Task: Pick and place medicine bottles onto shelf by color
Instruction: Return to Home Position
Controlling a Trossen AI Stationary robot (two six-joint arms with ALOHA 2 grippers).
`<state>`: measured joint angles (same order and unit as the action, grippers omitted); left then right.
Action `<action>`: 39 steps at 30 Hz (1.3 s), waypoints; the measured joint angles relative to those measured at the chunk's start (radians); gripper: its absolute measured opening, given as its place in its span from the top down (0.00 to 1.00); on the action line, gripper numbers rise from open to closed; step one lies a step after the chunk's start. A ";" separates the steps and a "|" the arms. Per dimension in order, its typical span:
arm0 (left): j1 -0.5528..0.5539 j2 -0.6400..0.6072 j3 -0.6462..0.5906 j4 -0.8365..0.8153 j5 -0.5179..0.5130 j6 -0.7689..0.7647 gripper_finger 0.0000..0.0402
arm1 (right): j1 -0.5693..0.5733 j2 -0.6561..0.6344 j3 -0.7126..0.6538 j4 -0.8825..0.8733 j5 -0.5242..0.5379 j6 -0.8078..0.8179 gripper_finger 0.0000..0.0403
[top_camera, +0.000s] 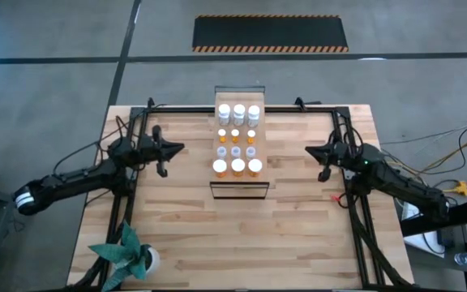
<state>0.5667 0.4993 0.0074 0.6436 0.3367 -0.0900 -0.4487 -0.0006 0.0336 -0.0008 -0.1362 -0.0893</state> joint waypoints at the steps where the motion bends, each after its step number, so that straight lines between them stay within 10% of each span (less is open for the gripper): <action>1: 0.001 -0.015 0.000 -0.017 -0.004 0.000 0.98 | 0.004 0.000 0.001 0.007 0.002 0.001 0.98; 19: 0.001 -0.495 -0.003 -0.543 -0.205 0.028 0.98 | 0.011 0.001 -0.014 0.000 0.064 0.000 0.98; 39: 0.001 -0.469 -0.003 -0.572 -0.193 0.018 0.98 | 0.057 0.001 -0.022 0.013 0.111 -0.005 0.98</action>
<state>0.5674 0.0301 0.0040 0.0715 0.1440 -0.0715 -0.3920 0.0005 0.0113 0.0125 -0.0248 -0.0945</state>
